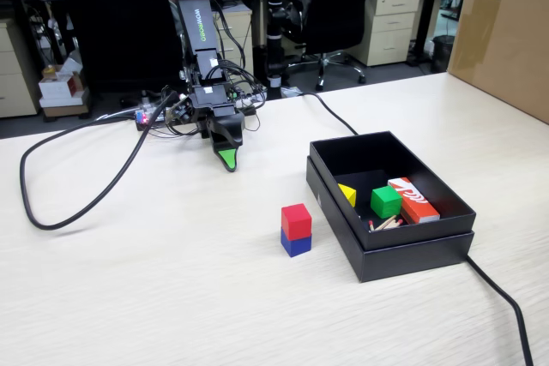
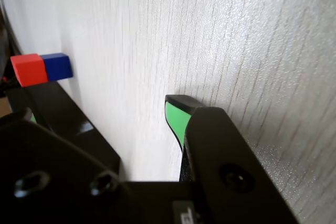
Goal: Put the red cube on top of the blue cube
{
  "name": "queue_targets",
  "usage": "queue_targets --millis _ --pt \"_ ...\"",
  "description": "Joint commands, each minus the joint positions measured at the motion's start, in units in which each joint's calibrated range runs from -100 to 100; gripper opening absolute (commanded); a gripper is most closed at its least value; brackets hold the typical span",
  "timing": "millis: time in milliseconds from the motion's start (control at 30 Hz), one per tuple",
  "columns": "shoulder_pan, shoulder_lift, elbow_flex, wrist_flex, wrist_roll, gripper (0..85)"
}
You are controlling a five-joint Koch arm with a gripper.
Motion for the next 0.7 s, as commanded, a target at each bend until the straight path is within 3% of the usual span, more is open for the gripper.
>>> queue_targets --millis 0,667 --pt "0.0 -0.1 -0.8 -0.7 -0.2 48.8" --pt "-0.2 -0.5 -0.9 -0.7 -0.2 48.7"
